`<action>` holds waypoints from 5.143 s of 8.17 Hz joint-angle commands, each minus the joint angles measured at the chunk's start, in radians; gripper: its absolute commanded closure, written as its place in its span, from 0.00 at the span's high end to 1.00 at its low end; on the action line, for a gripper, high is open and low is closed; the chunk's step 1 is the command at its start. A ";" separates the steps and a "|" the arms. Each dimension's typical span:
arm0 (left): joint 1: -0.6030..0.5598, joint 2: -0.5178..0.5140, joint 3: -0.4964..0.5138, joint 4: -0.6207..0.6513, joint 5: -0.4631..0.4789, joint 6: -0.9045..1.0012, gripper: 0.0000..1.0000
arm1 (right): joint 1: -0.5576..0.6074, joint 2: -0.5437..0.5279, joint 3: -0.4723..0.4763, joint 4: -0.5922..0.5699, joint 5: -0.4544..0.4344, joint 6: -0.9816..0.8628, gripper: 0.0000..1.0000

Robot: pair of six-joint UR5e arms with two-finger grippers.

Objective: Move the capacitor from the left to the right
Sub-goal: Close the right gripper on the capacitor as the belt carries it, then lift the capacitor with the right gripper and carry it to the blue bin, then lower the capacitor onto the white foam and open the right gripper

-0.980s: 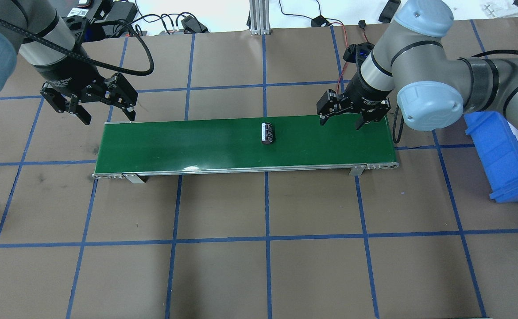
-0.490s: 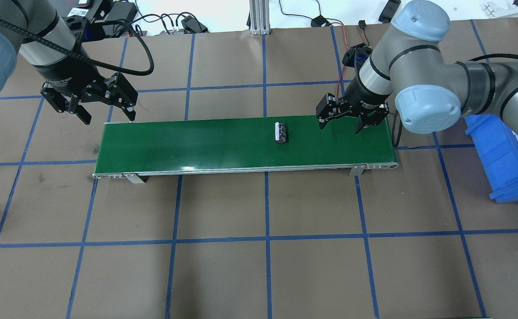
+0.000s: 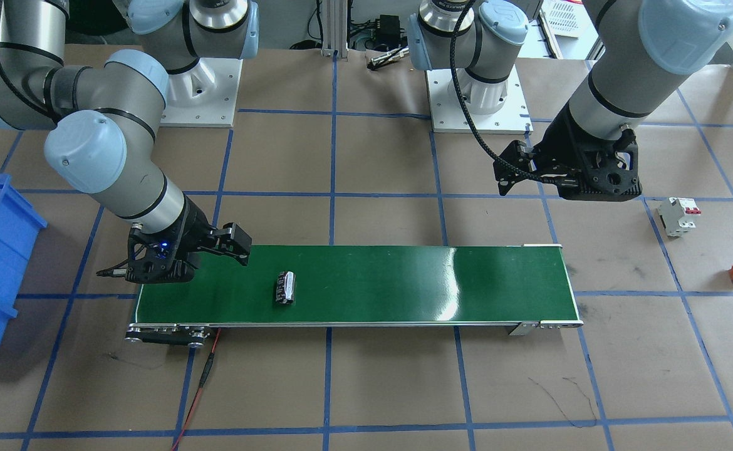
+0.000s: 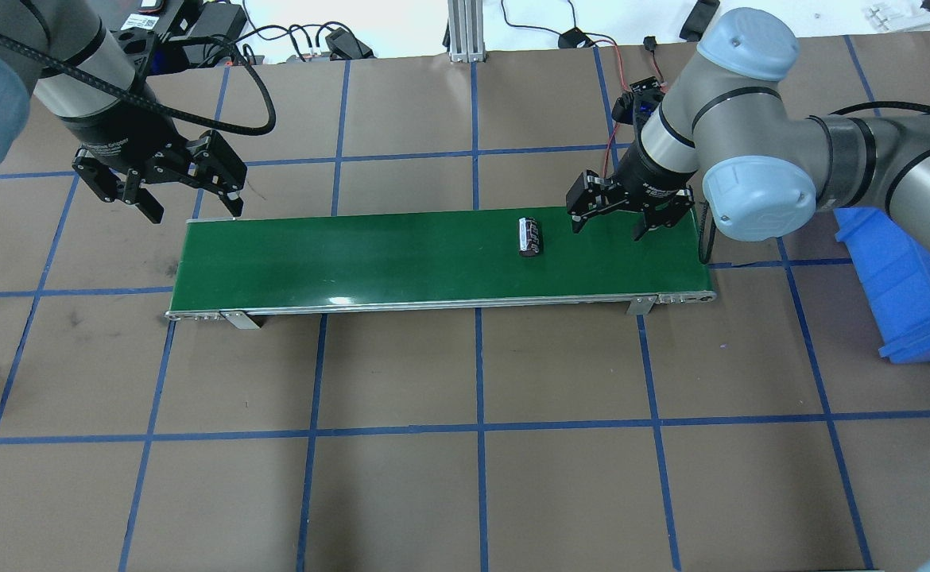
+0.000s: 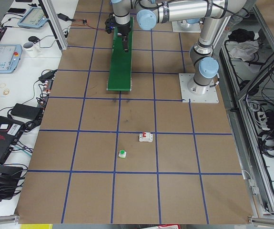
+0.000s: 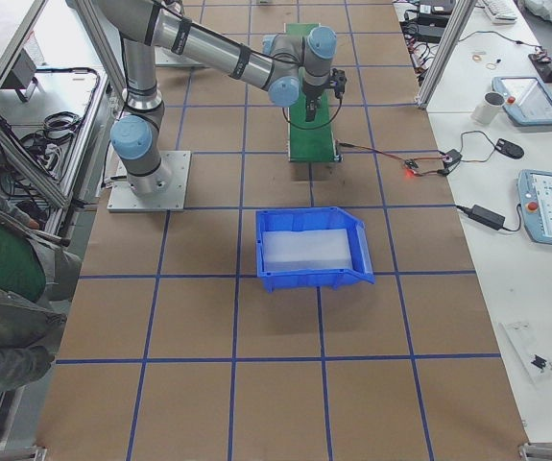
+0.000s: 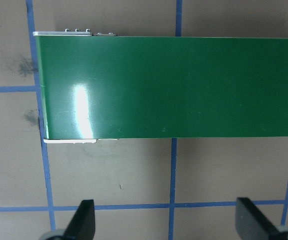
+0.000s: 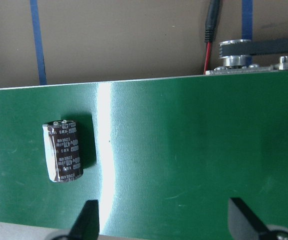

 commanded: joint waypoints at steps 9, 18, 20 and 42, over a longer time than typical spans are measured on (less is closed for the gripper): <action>0.002 0.000 0.000 0.002 0.001 0.000 1.00 | -0.001 0.084 -0.001 -0.111 0.009 0.006 0.87; 0.002 0.000 0.000 0.003 0.001 0.000 1.00 | -0.015 0.023 -0.076 0.005 -0.151 -0.012 0.00; 0.002 0.000 0.000 0.003 -0.001 0.000 1.00 | -0.054 -0.029 -0.123 0.092 -0.302 -0.084 0.00; 0.005 0.000 0.002 0.005 -0.009 0.000 1.00 | -0.722 0.230 -0.119 -0.013 -0.198 -0.899 0.09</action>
